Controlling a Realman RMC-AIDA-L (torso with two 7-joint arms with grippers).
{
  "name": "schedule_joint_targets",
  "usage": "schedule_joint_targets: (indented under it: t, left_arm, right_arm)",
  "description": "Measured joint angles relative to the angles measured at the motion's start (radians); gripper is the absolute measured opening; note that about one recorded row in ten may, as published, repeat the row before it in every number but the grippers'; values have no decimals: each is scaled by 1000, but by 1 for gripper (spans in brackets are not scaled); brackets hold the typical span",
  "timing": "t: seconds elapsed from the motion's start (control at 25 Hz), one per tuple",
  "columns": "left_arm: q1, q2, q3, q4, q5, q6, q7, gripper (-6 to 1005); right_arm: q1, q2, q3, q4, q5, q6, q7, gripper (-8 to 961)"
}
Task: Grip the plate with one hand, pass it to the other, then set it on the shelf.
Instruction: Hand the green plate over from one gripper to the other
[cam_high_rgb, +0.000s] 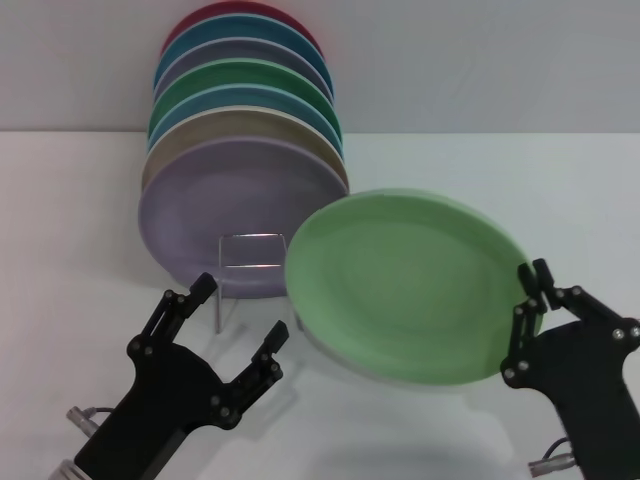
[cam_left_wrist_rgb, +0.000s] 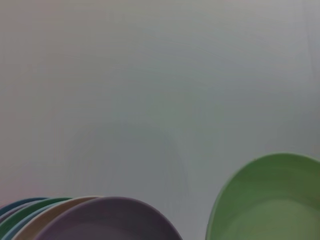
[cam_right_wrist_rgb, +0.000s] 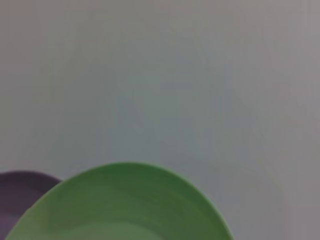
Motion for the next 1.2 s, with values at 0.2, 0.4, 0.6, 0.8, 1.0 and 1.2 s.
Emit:
schedule_joint_targets:
  t: [0.2,0.4,0.6,0.8,1.0,1.2]
  left_arm:
    - [-17,0,0,0,0,-35,-2,836]
    - [-31,-2,-5,1,0,-61,-2,836]
    - [-49,-4,-9,1,0,-82,-4,836]
    - [-67,-3,-28,2,-8,-105,-44,835]
    - [-68,-2,-63,9,-7,-110,-66,835]
    - [-70,-1,-85,9,-6,-124,-66,835]
  right_arm:
    - [13,-1,-49,17,31,3,-79,21]
    - [19,-2,-73,15,32,6,-119,22]
    - [23,-4,-84,14,31,8,-127,22]
    - [26,-4,-85,14,27,8,-129,22]
    - [30,-3,-86,13,25,8,-129,22]
    - [39,-3,-95,12,28,8,-130,22]
